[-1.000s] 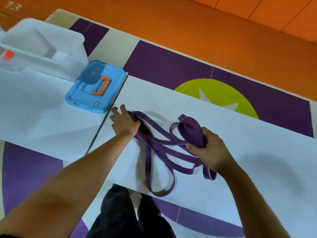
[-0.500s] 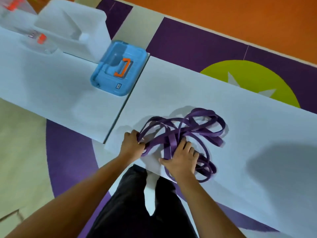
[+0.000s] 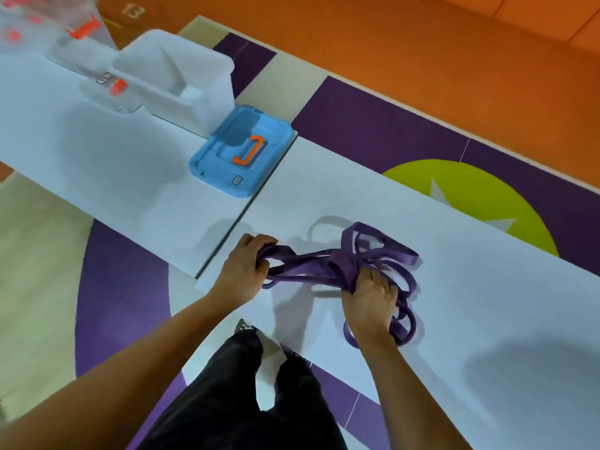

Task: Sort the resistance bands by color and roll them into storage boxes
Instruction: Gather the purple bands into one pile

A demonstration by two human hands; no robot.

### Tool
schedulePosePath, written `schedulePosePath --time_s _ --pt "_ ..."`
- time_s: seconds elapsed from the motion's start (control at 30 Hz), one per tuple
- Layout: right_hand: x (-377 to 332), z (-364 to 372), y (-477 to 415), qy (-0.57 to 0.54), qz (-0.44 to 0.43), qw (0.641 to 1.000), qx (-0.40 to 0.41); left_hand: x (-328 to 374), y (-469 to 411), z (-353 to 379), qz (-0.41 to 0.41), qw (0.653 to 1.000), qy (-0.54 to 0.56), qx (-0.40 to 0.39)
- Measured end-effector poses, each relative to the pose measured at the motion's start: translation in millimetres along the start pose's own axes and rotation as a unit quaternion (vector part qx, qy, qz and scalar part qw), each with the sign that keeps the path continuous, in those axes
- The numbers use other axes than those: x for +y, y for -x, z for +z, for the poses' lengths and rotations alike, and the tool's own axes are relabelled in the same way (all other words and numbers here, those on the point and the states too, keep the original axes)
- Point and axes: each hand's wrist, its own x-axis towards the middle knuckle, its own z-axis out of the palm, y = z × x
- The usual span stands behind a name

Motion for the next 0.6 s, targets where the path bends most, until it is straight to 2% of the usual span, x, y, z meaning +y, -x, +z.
schedulePosePath --time_s 0.2,0.33,0.6 --pt "-49.0 -51.3 -17.1 -0.104 -0.069 0.987 0.101 5.0 11.5 -58.7 0.049 0.992 0.085 0.082" --pt "-108.8 -86.1 -20.2 -0.157 -0.116 0.975 0.103 -3.3 23.2 -118.8 0.046 0.979 0.139 0.145" --pt "-274.9 -118.6 -4.4 -0.152 -0.191 0.964 0.102 -64.3 47.7 -249.6 0.042 0.945 0.216 0.242"
